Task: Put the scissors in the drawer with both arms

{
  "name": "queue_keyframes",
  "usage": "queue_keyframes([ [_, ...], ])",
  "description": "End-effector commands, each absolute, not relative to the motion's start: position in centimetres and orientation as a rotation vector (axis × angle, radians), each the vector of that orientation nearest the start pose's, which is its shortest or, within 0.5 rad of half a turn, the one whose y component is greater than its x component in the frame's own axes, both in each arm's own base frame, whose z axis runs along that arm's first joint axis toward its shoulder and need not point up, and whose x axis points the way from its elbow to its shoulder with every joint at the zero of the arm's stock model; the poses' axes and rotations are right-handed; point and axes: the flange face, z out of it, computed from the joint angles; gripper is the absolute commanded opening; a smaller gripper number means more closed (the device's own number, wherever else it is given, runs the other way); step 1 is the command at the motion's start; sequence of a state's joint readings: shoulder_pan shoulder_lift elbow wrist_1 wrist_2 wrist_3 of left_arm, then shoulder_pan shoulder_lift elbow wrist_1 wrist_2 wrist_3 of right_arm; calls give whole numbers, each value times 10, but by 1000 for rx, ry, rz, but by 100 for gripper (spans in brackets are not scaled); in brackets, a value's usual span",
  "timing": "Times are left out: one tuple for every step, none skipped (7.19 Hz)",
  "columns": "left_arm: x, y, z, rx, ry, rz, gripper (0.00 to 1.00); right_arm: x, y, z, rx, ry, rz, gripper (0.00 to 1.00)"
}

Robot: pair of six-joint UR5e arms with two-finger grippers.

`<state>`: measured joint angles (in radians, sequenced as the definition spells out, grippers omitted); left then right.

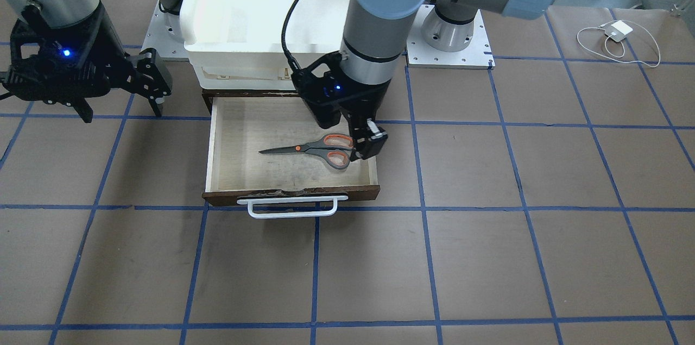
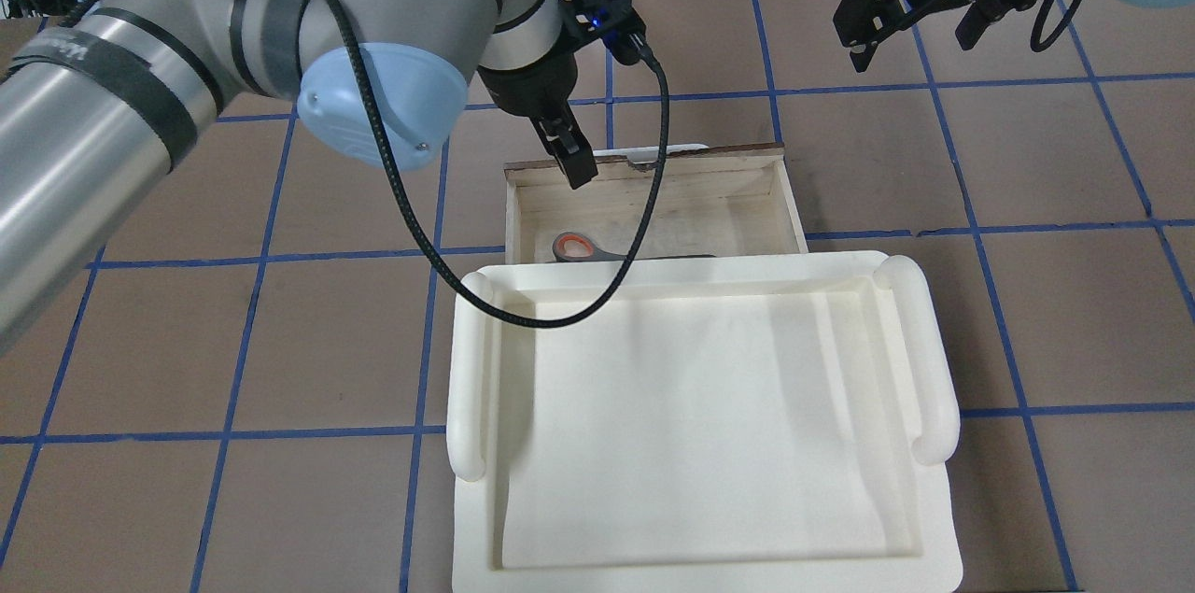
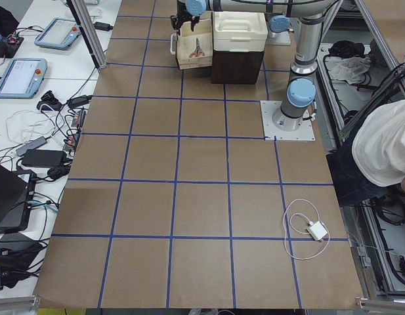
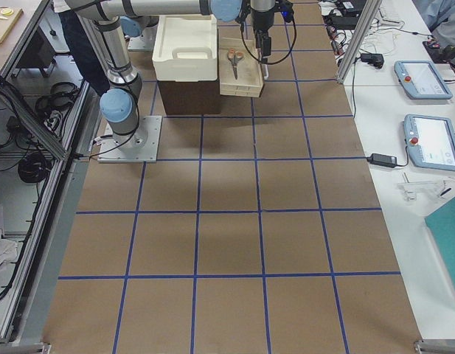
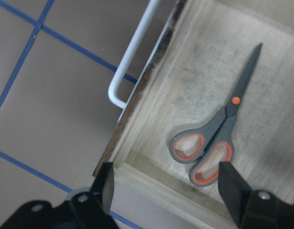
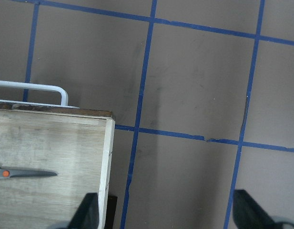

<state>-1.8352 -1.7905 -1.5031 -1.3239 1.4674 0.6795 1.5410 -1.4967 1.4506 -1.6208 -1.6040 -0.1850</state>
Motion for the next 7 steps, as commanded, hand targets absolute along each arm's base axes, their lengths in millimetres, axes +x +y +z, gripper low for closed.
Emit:
queue_keyframes([
  [-206, -559, 447, 895, 3090, -206, 91, 115, -535, 515, -246, 3169, -148, 100],
  [-170, -562, 453, 661, 3155, -185, 100, 115, -536, 512, -249, 3168, -138, 100],
  [-148, -565, 456, 382, 3204, -185, 100, 115, -535, 513, -249, 3169, -143, 100],
  [-134, -564, 460, 184, 3221, -187, 100, 116, -533, 515, -249, 3166, -148, 100],
  [-96, -567, 457, 75, 3104, -144, 100, 116, -532, 516, -224, 3169, -153, 100],
  [-85, -561, 460, 37, 3070, -102, 100, 118, -532, 516, -41, 3169, -152, 100],
  [-78, -555, 473, 16, 3061, -132, 100, 134, -528, 515, -10, 3168, -153, 100],
])
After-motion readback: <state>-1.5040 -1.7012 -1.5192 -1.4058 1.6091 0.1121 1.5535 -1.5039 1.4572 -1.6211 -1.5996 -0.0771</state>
